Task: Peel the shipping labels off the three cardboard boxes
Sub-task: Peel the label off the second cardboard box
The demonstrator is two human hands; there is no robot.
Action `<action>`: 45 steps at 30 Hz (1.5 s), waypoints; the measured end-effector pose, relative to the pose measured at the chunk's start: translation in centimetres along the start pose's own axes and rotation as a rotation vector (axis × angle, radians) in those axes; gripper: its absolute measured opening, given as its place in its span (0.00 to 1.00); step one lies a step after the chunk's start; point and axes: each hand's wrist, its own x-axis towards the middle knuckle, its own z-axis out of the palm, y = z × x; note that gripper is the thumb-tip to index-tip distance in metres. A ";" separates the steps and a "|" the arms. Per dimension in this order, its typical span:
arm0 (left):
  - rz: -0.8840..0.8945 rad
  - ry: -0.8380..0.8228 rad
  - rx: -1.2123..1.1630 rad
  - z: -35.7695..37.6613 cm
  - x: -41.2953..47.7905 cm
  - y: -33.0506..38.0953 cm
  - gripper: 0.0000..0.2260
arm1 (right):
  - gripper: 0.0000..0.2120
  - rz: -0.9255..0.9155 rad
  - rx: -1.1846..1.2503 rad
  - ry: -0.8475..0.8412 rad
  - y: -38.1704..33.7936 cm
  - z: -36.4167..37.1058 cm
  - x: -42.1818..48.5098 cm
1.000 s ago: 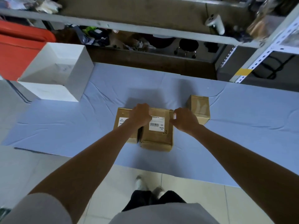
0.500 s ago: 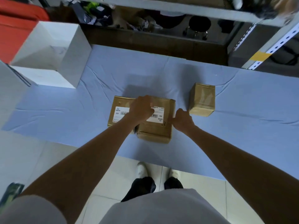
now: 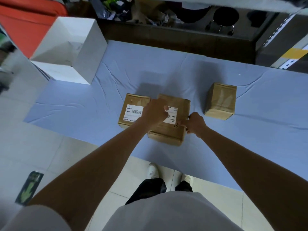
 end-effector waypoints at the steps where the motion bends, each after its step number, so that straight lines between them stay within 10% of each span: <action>1: -0.010 -0.003 -0.013 0.0 0.0 0.0 0.08 | 0.18 -0.007 0.008 -0.003 -0.1 0.1 0.0; 45: 0.088 0.007 -0.097 6.2 -0.5 4.2 0.08 | 0.17 -0.066 -0.316 0.225 7.1 -6.6 -1.2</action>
